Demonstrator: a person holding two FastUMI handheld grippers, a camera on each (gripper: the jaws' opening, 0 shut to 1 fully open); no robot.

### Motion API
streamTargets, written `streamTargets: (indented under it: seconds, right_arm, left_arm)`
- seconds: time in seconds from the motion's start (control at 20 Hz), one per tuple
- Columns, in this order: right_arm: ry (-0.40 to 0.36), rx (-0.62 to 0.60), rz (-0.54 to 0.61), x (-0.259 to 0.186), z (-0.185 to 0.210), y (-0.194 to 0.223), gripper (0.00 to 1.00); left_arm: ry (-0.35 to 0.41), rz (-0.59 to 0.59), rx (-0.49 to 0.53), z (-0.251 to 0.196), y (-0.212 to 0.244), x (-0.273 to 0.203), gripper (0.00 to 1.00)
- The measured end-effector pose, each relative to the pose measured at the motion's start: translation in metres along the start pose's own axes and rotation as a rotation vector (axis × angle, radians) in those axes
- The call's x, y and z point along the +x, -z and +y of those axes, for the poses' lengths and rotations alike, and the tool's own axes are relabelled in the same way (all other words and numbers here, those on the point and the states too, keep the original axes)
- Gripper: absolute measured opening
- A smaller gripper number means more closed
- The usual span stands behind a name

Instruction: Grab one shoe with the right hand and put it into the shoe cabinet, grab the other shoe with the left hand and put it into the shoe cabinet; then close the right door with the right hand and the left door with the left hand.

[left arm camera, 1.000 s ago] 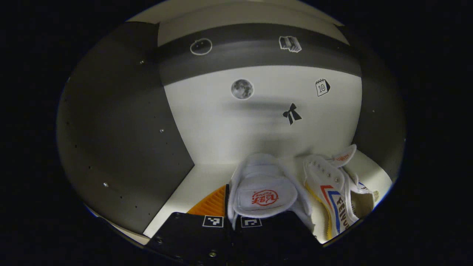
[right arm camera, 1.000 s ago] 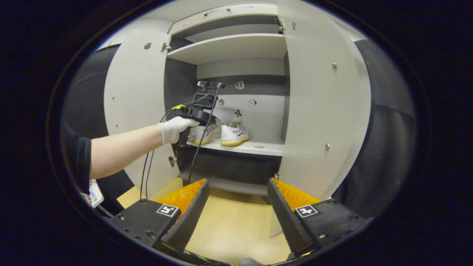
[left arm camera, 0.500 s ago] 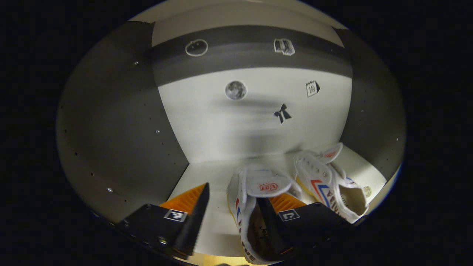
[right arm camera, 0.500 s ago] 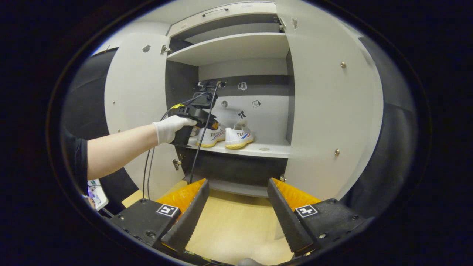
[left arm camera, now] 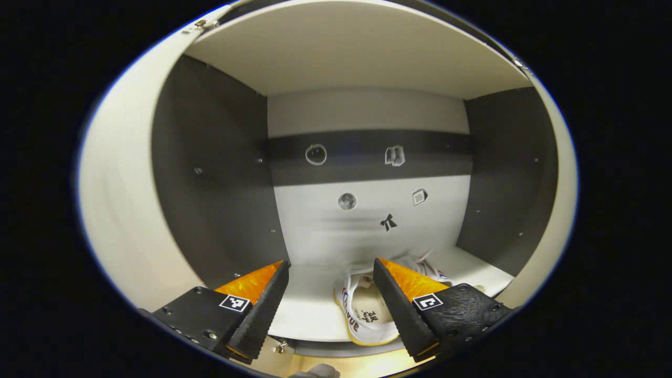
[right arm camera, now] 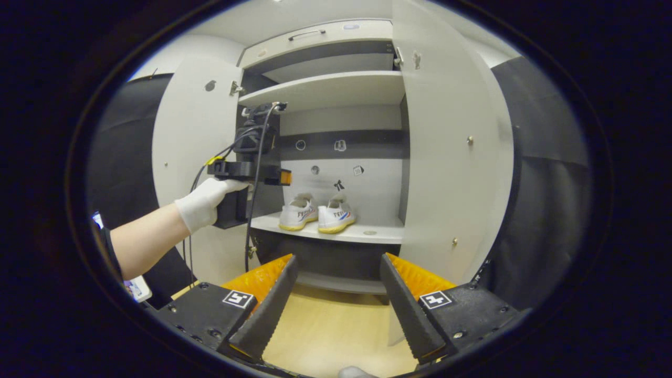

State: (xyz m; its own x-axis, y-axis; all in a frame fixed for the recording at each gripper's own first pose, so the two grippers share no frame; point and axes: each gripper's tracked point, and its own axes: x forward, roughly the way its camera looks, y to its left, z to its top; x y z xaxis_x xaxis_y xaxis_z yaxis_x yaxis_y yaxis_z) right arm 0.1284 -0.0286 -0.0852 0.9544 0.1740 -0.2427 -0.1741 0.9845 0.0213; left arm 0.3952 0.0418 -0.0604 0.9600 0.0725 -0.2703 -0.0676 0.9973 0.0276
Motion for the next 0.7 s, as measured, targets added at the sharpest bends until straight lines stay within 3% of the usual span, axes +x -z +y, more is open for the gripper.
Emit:
streamTargets:
  seconds: [0.35,0.7]
  right_arm:
    - [0.040,0.000,-0.082,-0.032,0.008,-0.025,0.99]
    - [0.086,0.012,-0.144,-0.070,0.018,-0.041,1.00]
  left_arm:
    - [0.026,-0.162,-0.015,0.002,-0.039,-0.121,0.96]
    - [0.016,-0.242,0.015,0.021,-0.036,-0.229,0.96]
